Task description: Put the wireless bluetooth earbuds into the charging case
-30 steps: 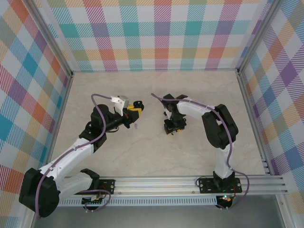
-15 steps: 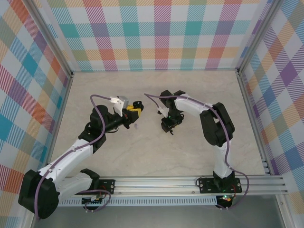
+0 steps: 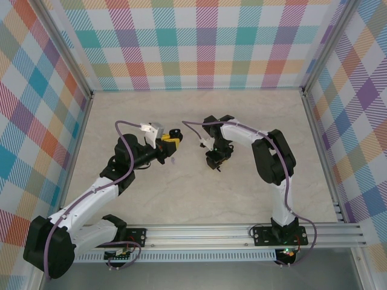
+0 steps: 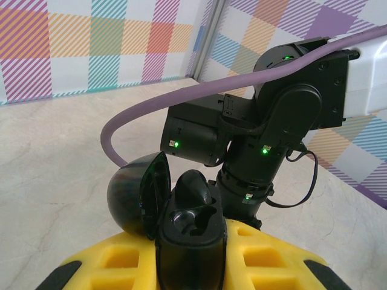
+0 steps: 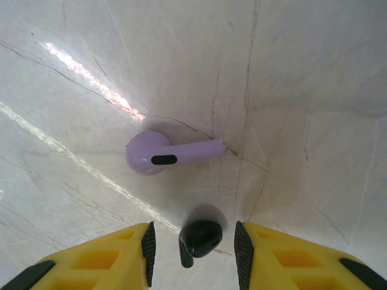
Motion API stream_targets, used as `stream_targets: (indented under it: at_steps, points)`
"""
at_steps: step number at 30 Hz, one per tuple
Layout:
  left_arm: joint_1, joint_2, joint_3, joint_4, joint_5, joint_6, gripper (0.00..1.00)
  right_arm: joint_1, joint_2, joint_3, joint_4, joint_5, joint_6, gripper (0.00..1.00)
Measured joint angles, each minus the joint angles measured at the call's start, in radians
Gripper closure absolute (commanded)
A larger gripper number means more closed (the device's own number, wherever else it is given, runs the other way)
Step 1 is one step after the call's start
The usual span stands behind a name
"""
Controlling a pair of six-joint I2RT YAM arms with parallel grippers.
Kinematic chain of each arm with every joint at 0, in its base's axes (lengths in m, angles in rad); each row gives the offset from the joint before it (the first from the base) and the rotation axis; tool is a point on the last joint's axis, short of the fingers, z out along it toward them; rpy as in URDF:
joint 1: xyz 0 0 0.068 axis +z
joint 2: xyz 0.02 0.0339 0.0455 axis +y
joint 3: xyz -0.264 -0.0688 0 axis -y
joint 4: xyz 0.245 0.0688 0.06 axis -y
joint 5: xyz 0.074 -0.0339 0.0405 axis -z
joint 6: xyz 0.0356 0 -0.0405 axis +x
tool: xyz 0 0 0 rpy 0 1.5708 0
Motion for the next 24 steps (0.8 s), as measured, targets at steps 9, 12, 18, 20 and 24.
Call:
stream_targets:
  at_steps: [9, 12, 18, 20, 24]
  points:
    - [0.000, 0.000, 0.000, 0.000, 0.000, 0.000, 1.00, 0.005, 0.011, 0.000, 0.000, 0.000, 0.000, 0.59]
    - [0.000, 0.000, 0.000, 0.000, -0.001, 0.000, 1.00, 0.010, 0.019, 0.000, 0.000, 0.007, 0.001, 0.60]
    - [0.000, 0.000, 0.000, 0.000, -0.002, 0.000, 1.00, 0.011, 0.020, 0.000, 0.000, 0.019, 0.002, 0.61]
    - [0.000, 0.000, 0.000, 0.000, -0.002, 0.000, 1.00, 0.013, 0.020, 0.000, 0.000, 0.023, 0.002, 0.62]
    - [0.000, 0.000, 0.000, 0.000, -0.002, 0.000, 1.00, 0.018, 0.020, -0.001, 0.000, 0.037, 0.002, 0.61]
